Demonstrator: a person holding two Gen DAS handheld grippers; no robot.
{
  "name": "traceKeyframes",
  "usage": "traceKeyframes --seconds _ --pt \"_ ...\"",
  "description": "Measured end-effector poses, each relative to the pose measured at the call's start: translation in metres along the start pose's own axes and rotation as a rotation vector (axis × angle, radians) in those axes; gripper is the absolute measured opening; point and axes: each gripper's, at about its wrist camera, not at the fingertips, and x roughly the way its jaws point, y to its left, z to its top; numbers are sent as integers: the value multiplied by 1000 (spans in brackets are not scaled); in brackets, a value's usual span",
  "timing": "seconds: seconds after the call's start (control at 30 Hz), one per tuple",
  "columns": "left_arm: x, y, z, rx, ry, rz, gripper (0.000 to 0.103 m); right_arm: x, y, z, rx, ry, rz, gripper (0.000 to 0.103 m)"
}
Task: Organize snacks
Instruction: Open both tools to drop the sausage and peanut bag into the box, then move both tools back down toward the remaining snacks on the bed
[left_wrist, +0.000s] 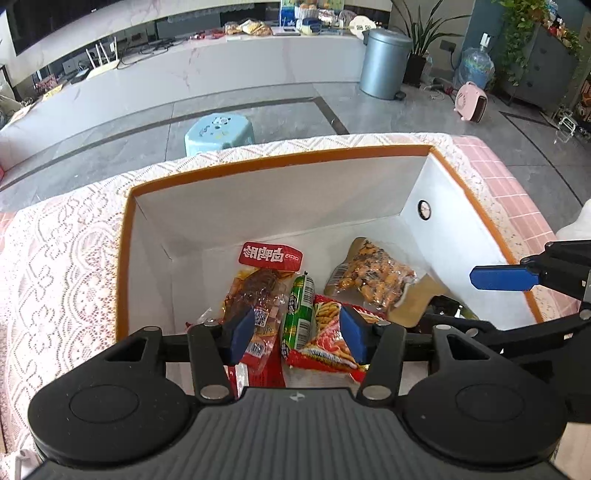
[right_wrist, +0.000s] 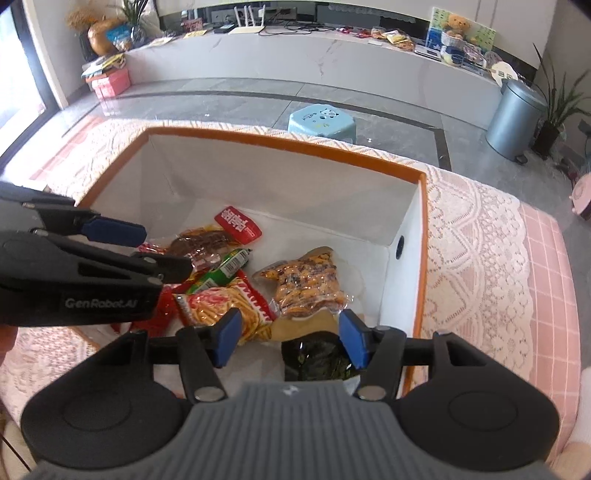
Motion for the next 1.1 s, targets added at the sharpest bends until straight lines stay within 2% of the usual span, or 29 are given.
traceKeyframes --seconds 0.3,0.43,0.5,0.7,0.8,0.97,1.1 --pt "-47 -12 -23 16 -68 -35 64 -46 4 -27 84 -64 36 60" --pt "-68 -15 -34 0 -95 -54 64 -67 7 -42 130 -96 35 69" --pt "-80 -16 -42 -10 -116 -69 64 -78 9 -51 146 -118 32 69" --pt "-113 -21 -74 -57 -209 -49 65 -115 17 -87 170 -226 -9 72" --pt "-129 -25 -94 -59 -249 -72 65 -129 24 -110 187 -283 -20 72" --pt "-136 -31 -123 -48 -222 -129 65 -144 33 -150 232 -354 -53 72" --pt "-130 -26 -142 -113 -170 -250 65 -150 38 -177 257 -387 -103 72"
